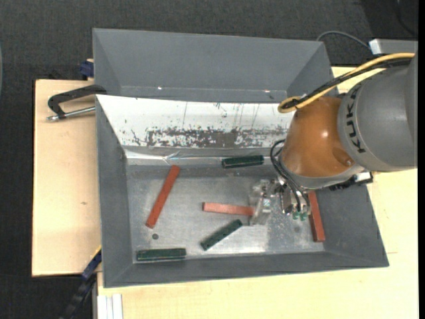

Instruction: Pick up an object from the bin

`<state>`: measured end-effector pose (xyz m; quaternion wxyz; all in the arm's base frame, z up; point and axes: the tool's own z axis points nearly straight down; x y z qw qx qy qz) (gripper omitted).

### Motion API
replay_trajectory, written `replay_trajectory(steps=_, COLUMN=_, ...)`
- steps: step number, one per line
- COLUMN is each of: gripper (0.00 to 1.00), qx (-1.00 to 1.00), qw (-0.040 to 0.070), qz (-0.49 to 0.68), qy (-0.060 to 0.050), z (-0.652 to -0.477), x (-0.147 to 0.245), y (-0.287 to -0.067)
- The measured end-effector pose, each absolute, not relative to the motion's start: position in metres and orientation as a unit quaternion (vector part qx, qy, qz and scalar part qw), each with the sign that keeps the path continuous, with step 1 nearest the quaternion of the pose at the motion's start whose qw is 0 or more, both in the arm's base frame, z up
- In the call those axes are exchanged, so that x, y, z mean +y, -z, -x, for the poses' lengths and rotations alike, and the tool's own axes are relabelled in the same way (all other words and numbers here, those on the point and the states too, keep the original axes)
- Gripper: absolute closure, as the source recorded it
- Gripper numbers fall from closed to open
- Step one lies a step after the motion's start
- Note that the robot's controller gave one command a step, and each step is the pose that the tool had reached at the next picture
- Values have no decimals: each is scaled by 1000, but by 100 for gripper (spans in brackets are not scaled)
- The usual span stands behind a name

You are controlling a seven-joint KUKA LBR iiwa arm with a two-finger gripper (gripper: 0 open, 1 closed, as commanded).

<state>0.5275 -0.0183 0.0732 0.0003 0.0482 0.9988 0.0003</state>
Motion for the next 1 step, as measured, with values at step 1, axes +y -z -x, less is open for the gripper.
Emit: replay_trajectory(steps=1, gripper=100, qx=998, qw=8, qz=-58, qy=-2, z=-548, x=33, y=-259)
